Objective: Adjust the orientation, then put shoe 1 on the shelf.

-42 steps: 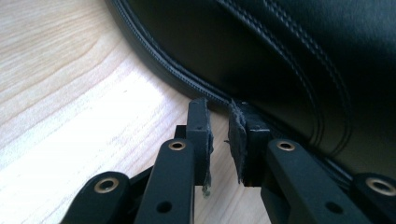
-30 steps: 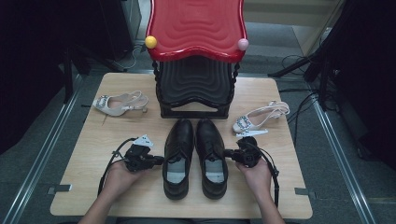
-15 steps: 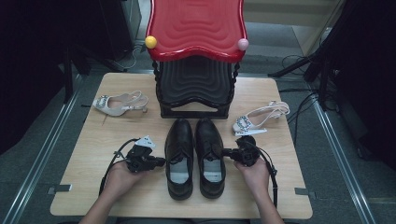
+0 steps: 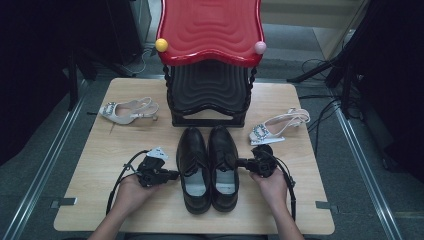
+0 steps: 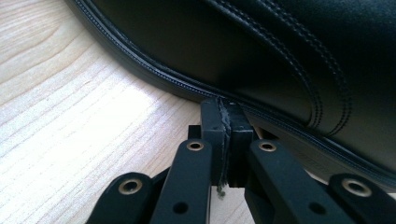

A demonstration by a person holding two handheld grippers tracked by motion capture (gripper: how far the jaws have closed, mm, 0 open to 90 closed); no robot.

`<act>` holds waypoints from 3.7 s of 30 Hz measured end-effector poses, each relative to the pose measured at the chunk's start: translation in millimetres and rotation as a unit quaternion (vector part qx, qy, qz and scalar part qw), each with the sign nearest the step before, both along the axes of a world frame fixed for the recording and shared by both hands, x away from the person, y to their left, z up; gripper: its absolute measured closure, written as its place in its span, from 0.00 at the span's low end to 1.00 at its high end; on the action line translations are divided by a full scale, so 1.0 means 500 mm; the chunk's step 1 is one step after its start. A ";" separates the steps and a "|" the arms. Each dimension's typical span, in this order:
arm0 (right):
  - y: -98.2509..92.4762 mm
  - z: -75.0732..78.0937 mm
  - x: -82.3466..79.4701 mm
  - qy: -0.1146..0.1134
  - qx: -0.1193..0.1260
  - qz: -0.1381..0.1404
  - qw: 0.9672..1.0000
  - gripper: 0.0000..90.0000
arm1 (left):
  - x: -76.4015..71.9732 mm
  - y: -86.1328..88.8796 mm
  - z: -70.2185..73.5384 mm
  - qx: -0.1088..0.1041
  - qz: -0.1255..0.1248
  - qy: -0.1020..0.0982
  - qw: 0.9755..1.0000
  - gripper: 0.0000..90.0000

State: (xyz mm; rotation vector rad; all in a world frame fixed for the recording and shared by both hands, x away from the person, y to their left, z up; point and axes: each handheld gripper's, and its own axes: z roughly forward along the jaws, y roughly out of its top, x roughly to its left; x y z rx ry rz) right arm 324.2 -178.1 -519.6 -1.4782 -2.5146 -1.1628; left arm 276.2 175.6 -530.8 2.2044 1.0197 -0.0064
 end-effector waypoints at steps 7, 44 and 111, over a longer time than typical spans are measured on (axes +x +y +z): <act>-0.017 0.017 0.002 -0.017 -0.007 -0.027 0.999 1.00 | -0.018 -0.037 -0.001 -0.028 -0.046 0.004 0.999 0.96; -0.020 0.148 -0.101 -0.051 0.034 0.018 0.998 0.83 | 0.002 0.033 0.038 -0.051 -0.026 -0.009 0.998 0.50; 0.124 0.088 -0.072 0.076 -0.098 0.054 0.991 0.92 | 0.043 0.074 0.055 -0.057 0.005 -0.052 0.997 0.48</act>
